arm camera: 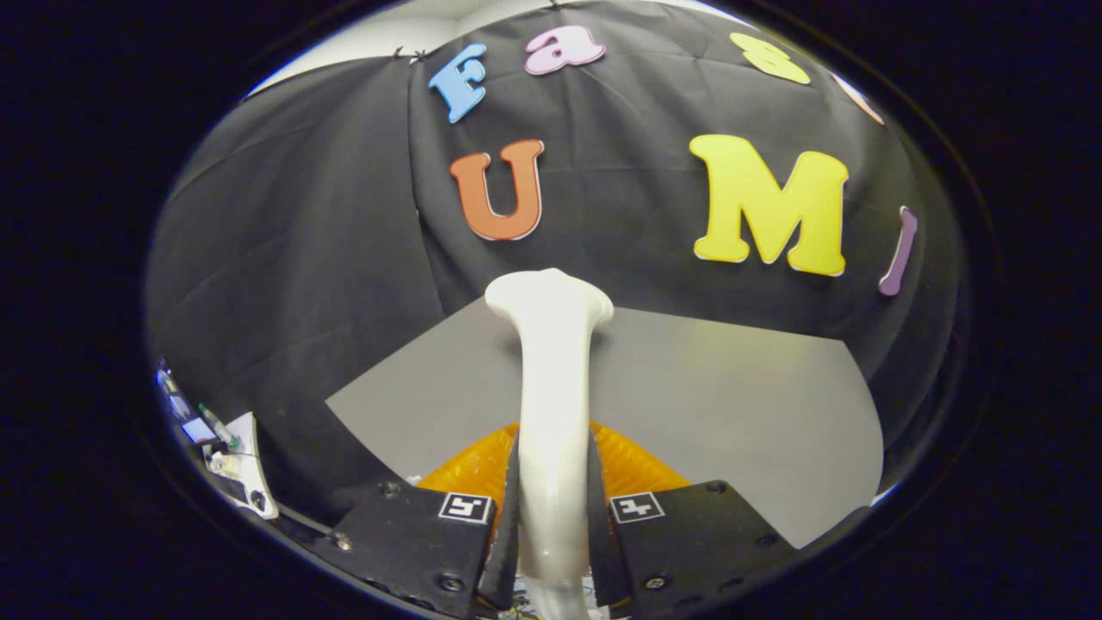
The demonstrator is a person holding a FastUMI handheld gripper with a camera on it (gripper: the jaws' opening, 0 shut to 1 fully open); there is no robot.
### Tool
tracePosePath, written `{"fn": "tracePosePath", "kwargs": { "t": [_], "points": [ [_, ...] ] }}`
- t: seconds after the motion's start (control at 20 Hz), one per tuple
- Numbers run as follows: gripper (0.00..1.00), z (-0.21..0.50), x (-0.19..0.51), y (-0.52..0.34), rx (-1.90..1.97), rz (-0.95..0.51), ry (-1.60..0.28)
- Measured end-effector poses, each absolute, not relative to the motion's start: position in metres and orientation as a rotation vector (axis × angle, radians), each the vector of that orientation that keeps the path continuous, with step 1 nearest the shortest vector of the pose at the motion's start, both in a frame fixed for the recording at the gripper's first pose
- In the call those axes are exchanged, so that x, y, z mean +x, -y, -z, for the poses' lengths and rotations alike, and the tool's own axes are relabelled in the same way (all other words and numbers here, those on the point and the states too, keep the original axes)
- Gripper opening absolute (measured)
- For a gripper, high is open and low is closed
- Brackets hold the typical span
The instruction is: Iron the clothes twice with a garment steamer, once on the left side and once on the right side.
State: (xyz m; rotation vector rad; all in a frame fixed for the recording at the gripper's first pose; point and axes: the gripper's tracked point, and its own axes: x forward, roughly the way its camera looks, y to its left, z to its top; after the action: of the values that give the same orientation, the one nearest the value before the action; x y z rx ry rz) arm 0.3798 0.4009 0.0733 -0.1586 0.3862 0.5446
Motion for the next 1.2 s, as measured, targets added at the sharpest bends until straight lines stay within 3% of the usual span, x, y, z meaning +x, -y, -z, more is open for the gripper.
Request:
{"fn": "tracePosePath", "kwargs": {
  "t": [0.5, 1.2],
  "points": [
    [0.37, -0.146, 0.298, -0.283, -0.019, -0.513, -0.259],
    [0.37, -0.254, 0.195, -0.019, 0.087, -0.101, 0.027]
  ]
}}
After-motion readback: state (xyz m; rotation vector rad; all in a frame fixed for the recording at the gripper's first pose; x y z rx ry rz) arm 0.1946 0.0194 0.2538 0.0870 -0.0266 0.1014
